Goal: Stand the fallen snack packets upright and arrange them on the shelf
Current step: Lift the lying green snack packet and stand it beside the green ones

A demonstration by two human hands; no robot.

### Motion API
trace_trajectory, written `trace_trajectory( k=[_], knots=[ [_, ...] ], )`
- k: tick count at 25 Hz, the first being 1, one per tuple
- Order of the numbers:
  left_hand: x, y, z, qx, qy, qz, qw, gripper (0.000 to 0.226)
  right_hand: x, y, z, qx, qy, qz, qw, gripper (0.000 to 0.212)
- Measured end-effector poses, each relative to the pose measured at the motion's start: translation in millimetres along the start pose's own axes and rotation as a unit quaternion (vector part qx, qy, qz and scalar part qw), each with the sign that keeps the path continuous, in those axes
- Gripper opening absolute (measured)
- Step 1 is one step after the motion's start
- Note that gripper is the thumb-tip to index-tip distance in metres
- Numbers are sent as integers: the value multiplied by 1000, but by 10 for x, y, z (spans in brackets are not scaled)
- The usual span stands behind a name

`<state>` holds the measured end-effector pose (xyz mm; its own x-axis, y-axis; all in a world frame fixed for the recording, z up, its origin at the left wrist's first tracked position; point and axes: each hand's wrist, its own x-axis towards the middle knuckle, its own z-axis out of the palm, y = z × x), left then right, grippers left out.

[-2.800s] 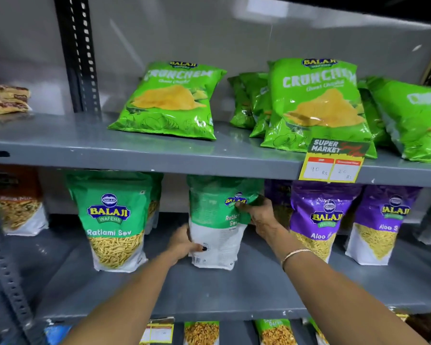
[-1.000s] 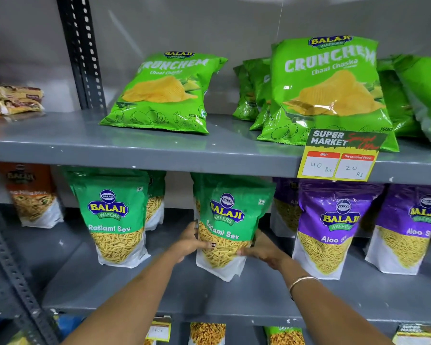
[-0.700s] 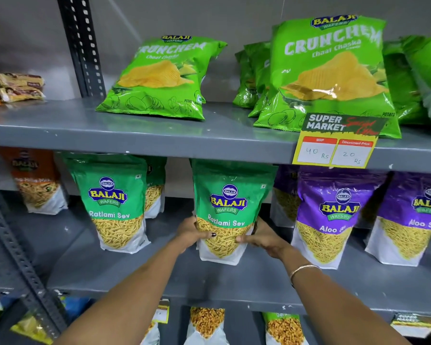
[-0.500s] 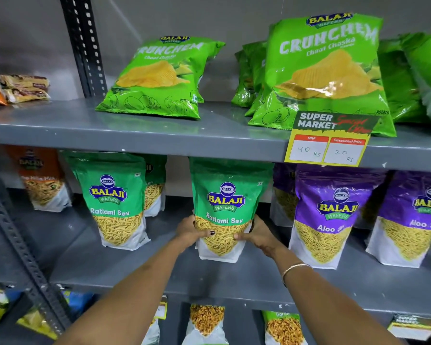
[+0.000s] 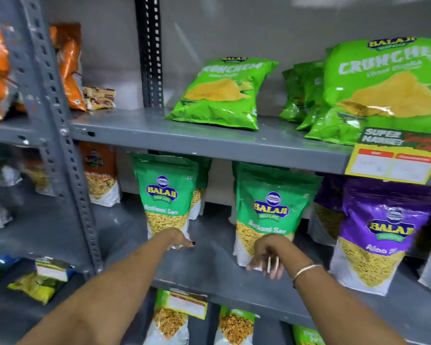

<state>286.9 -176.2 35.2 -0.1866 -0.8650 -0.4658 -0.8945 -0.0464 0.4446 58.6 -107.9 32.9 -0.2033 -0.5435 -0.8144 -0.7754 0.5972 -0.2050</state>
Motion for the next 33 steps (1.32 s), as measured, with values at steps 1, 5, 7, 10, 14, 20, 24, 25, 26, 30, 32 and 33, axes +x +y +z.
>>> trace_trajectory(
  k=[1,5,7,10,14,20,24,25,26,30,32,33],
  knots=[
    [22,-118,-131,0,10,-4,1000,61,64,-275,65,-13,14,-18,1000,37],
    [500,-796,-510,-125,26,45,991,67,155,-1268,423,55,195,-164,965,45],
    [704,-1019,-652,-183,62,63,979,83,314,-1586,515,180,242,-202,932,76],
    [858,-1145,-774,-196,70,119,971,87,521,-1833,538,384,230,-263,855,78],
    [961,-1173,-672,-195,11,152,969,53,620,-1921,641,458,230,-309,801,68],
    [952,-1347,-589,-228,20,169,959,52,495,-1877,865,475,263,-277,793,67],
    [660,-1479,-549,-206,18,176,962,59,299,-1768,1117,469,272,-276,794,66],
    [597,-1503,-531,-197,20,177,964,60,243,-1742,1167,465,274,-273,796,67],
    [528,-1520,-521,-185,23,179,966,62,169,-1729,1201,453,277,-268,804,67],
    [335,-1578,-464,-147,46,177,972,68,-56,-1679,1313,405,280,-263,829,66],
    [282,-1583,-447,-137,56,179,973,67,-123,-1655,1360,401,286,-270,827,65],
    [266,-1586,-440,-130,58,176,974,67,-139,-1645,1373,399,289,-271,827,65]
  ],
)
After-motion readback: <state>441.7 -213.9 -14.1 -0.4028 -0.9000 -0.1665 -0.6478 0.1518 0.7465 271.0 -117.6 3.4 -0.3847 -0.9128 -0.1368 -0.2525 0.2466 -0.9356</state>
